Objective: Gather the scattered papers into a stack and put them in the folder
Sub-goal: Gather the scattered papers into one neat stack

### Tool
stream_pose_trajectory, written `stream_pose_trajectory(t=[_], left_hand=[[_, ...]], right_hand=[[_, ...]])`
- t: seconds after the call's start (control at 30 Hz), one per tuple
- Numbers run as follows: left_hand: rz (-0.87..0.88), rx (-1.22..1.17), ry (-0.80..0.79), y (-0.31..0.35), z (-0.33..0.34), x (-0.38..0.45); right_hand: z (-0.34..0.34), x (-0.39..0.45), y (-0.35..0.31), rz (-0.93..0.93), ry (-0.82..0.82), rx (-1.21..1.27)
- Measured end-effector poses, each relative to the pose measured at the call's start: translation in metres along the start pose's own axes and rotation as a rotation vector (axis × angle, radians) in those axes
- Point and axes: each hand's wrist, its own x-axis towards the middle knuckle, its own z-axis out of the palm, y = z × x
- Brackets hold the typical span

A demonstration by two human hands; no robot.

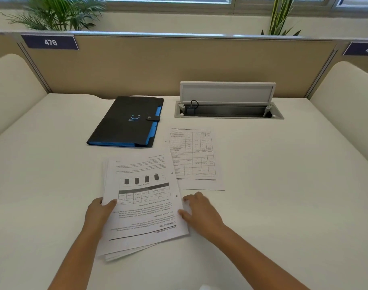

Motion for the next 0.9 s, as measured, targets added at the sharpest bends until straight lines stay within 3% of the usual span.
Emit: stream_pose_trajectory(t=[0.07, 0.13, 0.23, 0.47, 0.6, 0.7, 0.9], left_hand=[[0.004, 0.004, -0.005, -0.001, 0.003, 0.000], [0.002, -0.003, 0.000, 0.000, 0.005, 0.000], [-0.001, 0.002, 0.018, -0.001, 0.007, 0.001], [-0.001, 0.005, 0.016, -0.003, 0.012, 0.004], [0.007, -0.006, -0.024, 0.002, 0.027, 0.005], [0.037, -0.015, -0.032, 0.010, 0.043, 0.002], [0.092, -0.015, -0.024, 0.012, 0.064, -0.001]], right_hand=[[-0.002, 0.005, 0.010, -0.019, 0.108, -0.087], [-0.008, 0.011, 0.022, 0.015, 0.081, -0.166], [-0.021, 0.019, 0.043, 0.117, 0.078, -0.237], [-0.052, 0.019, 0.076, 0.383, 0.301, -0.292], [-0.050, 0.030, 0.074, 0.260, 0.154, -0.183], [-0.044, 0.034, 0.077, 0.275, 0.030, -0.114], [-0.042, 0.035, 0.087, 0.290, 0.110, -0.179]])
